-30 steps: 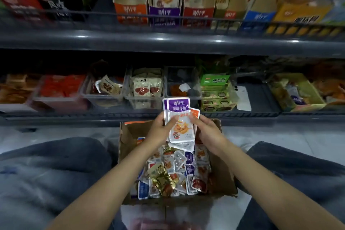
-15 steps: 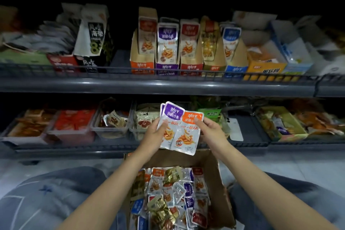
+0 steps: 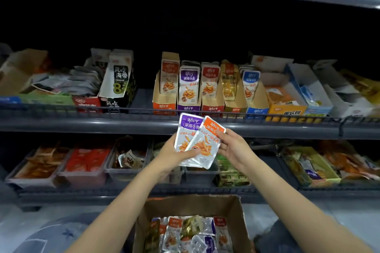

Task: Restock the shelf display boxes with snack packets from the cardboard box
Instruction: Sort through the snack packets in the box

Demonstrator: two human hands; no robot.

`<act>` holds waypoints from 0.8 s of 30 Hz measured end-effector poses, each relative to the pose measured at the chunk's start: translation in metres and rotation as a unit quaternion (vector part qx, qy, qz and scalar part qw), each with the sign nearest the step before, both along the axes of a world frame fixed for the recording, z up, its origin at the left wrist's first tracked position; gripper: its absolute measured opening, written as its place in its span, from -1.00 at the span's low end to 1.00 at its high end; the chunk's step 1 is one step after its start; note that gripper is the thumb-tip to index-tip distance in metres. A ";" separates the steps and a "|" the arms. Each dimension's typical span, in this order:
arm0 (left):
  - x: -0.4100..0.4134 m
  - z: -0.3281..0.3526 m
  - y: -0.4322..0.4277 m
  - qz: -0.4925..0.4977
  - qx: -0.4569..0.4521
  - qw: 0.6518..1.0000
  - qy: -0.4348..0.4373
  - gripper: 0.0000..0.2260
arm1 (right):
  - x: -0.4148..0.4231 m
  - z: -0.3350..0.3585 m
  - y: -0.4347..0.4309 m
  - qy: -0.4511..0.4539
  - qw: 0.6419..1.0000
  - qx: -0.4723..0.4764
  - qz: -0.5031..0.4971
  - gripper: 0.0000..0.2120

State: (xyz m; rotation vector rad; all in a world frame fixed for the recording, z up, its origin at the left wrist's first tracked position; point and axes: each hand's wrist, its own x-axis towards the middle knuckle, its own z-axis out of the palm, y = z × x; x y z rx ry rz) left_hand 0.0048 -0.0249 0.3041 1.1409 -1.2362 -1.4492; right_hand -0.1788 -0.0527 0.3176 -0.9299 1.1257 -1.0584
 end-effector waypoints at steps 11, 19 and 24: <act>0.011 0.032 -0.026 0.008 -0.031 0.999 0.005 -0.57 | -0.001 0.037 -0.018 -0.059 0.998 -0.008 0.033 -0.73; 0.013 0.044 -0.040 -0.007 -0.041 0.999 0.021 -0.45 | 0.012 0.062 -0.044 -0.058 0.998 -0.036 -0.014 -0.68; 0.032 0.052 -0.053 0.019 -0.051 0.998 0.012 -0.54 | 0.024 0.068 -0.060 -0.154 0.988 0.016 0.020 -0.69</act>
